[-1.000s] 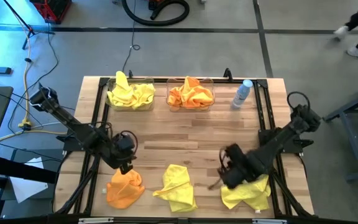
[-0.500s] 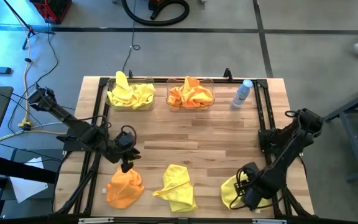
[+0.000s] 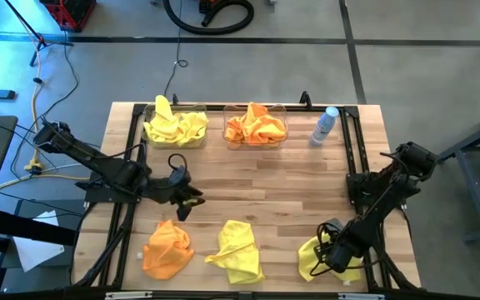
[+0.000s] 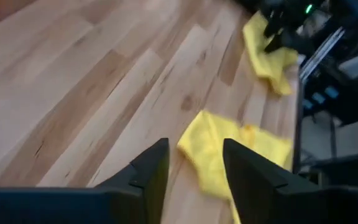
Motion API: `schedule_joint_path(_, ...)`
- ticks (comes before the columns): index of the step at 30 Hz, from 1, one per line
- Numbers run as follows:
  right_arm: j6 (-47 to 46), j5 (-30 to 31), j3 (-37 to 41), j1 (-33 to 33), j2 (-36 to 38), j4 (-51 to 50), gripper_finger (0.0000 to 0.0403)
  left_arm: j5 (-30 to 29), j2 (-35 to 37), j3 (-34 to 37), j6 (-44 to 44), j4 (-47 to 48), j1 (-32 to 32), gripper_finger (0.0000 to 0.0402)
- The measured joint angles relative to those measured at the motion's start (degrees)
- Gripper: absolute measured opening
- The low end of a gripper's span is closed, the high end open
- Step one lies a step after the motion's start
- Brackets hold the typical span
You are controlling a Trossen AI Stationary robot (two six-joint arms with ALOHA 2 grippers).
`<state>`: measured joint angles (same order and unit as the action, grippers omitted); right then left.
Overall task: Sort microfiber towel by color & place in baskets
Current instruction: Put the yellow microfiber towel into the left transparent bin
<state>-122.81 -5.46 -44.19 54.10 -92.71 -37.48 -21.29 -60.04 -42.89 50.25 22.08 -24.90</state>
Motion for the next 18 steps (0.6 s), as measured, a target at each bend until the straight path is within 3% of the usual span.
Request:
schedule_joint_path(4, 6.73, 3.75, -0.13, -2.08, 0.44, -3.35, 0.0148, -3.11, -1.60, 0.00, -3.07, -4.57, 2.23, 0.0179)
schedule_joint_path(9, 19.60, 18.14, 0.39, -6.84, 2.48, -6.41, 0.0022, -6.61, -5.31, -0.02, -10.76, -14.81, 4.17, 0.0194)
schedule_joint_path(14, 32.51, 30.46, 1.77, -14.84, 9.57, -8.13, 0.0028, -6.26, -10.53, -0.30, -18.25, -26.90, 6.06, 0.0193)
schedule_joint_path(18, 51.45, 36.37, 1.82, -23.06, 18.27, -2.68, 0.0008, -6.40, -16.49, -5.61, -21.85, -27.43, 6.98, 0.0193)
